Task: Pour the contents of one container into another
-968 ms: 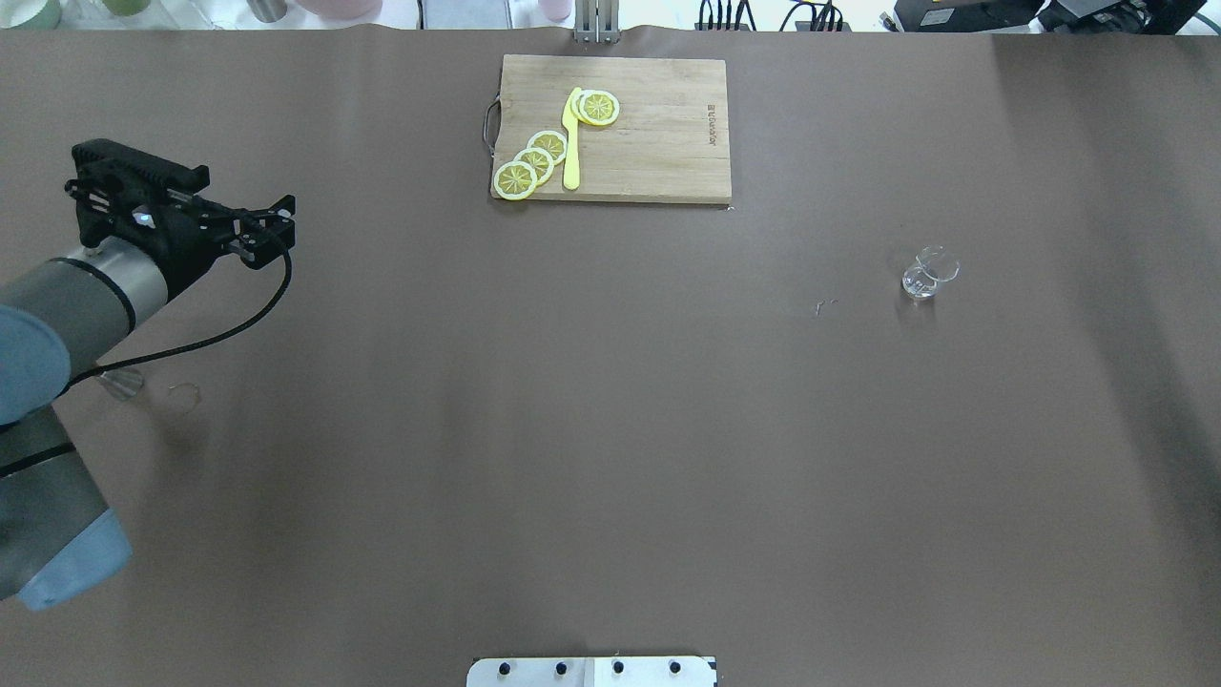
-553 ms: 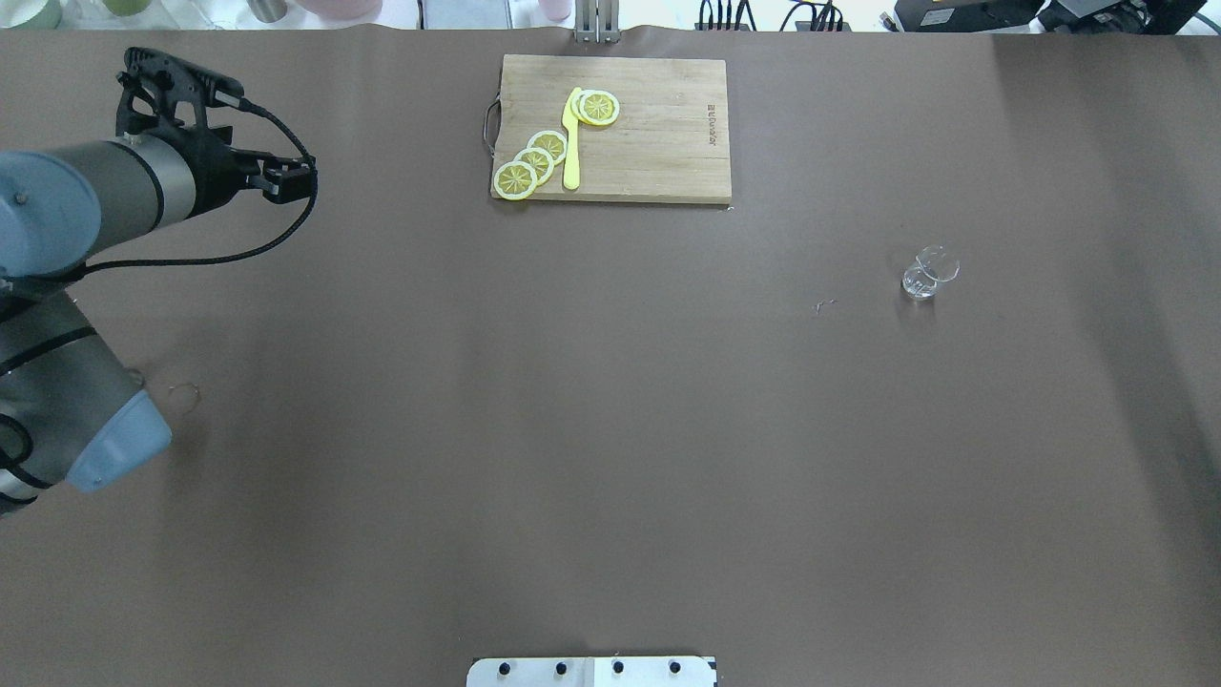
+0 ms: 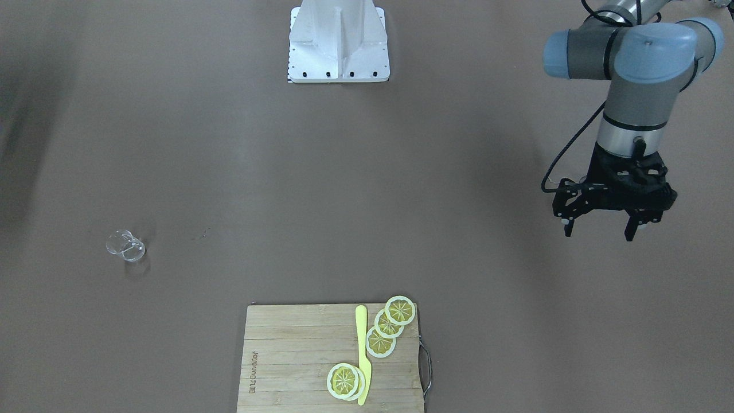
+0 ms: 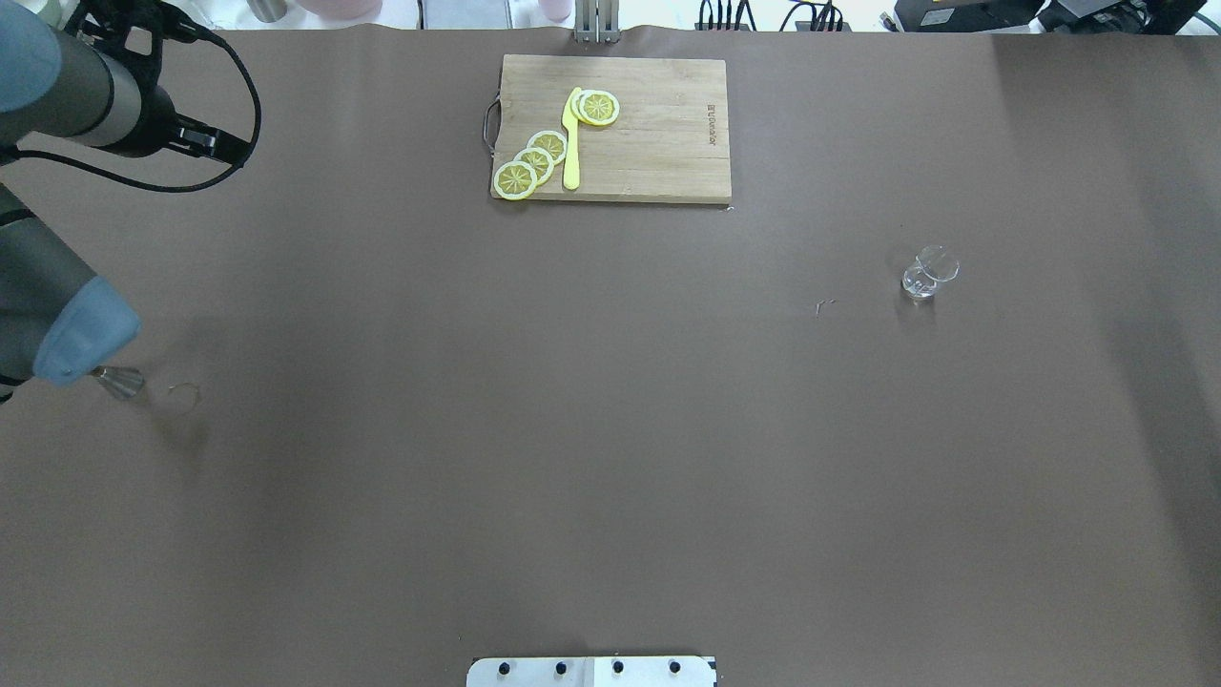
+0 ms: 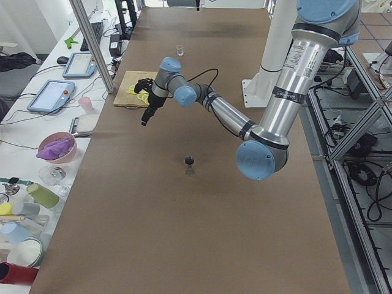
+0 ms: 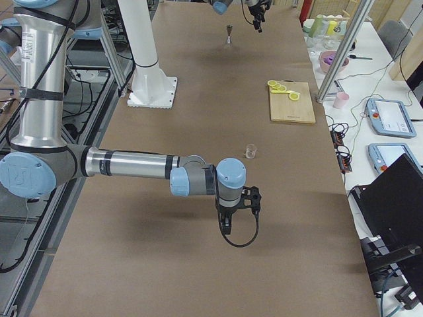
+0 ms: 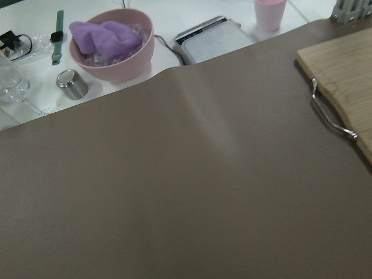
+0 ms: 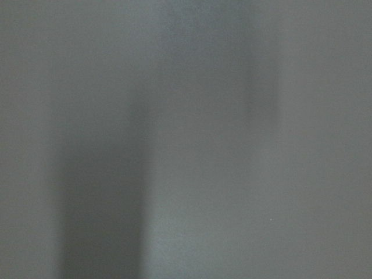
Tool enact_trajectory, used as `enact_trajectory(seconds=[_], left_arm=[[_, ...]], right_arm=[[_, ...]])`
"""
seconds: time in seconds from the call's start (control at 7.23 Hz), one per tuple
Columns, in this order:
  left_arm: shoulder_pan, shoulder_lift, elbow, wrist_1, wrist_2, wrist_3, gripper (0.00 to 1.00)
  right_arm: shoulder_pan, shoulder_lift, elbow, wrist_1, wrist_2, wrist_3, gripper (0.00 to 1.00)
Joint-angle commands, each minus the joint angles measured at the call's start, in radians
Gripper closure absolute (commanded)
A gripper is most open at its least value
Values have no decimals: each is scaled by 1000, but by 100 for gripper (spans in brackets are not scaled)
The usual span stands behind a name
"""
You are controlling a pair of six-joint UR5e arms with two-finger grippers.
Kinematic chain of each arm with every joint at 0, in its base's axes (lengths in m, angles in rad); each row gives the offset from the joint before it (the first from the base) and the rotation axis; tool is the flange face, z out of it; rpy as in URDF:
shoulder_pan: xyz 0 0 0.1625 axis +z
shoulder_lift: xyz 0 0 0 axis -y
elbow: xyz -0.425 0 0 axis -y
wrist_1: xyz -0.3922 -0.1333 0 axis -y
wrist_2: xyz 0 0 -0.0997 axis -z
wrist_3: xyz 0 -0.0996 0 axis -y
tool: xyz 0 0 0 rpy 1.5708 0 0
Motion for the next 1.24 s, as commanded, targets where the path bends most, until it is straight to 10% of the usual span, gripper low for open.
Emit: enact_trajectory(seconds=[0.0, 0.69, 1.11], left_arm=[[-65, -16, -5, 86, -86, 54, 3], [-269, -14, -5, 100, -351, 153, 2], [-422, 177, -13, 123, -543, 246, 2]], right_arm=[[50, -19, -4, 0, 6, -107, 0], [79, 1, 10, -83, 7, -88, 0], [81, 10, 19, -83, 24, -87, 0]])
